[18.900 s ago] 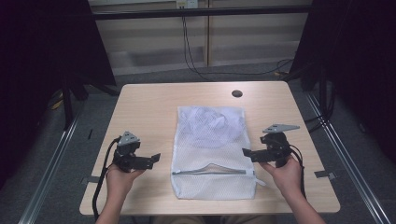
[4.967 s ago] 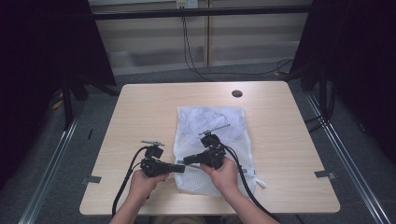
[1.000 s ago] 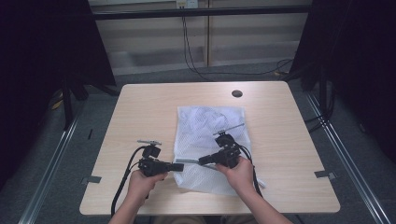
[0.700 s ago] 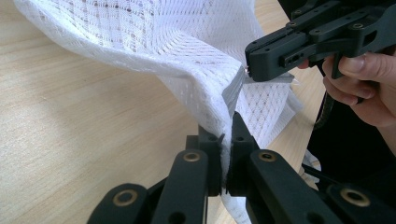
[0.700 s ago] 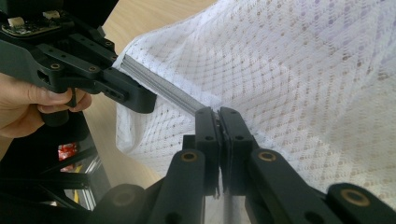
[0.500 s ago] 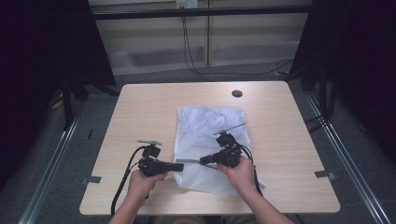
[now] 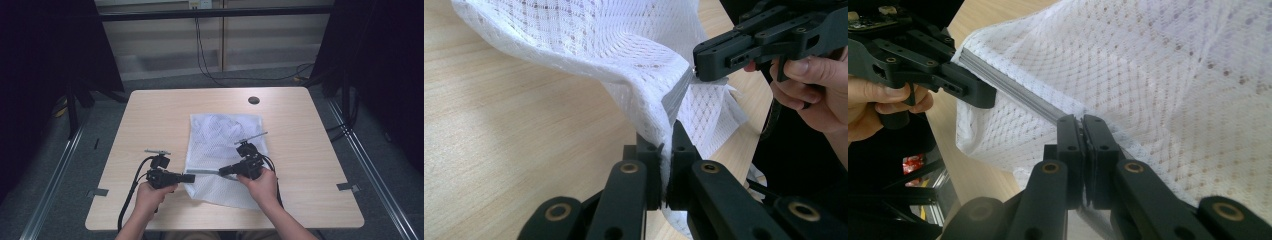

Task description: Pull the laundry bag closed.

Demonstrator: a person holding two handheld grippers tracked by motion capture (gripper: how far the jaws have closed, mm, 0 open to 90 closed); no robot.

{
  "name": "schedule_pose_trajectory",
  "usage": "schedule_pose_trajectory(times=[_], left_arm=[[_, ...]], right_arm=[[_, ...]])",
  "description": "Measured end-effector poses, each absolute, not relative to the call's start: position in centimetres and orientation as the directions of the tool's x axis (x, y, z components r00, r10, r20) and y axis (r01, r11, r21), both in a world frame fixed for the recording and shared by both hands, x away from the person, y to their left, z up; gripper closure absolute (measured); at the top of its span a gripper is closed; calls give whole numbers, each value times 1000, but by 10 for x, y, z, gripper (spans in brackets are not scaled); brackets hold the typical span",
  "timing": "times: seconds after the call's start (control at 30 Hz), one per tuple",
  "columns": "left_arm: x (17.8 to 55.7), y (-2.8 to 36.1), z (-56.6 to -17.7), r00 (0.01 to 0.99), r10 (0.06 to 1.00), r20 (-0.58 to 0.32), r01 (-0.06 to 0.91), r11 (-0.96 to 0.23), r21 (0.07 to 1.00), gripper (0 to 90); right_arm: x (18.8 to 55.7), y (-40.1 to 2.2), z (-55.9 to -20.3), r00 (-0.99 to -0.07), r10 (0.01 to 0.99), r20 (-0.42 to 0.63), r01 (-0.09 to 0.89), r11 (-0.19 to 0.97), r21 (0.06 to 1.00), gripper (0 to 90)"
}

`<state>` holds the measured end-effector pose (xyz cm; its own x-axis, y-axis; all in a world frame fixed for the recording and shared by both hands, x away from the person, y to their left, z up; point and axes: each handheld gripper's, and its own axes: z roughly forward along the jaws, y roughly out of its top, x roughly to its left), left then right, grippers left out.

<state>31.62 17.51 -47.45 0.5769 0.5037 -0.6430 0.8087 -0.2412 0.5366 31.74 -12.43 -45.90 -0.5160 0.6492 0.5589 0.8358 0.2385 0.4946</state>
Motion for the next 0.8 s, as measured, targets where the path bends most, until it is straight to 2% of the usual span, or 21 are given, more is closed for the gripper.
schedule_pose_trajectory(times=[0.8], left_arm=[[315,175,-473,580,508,-637,806,-243,540,881]], right_arm=[[317,-136,-461,-497,666,556,844,223,488,871]])
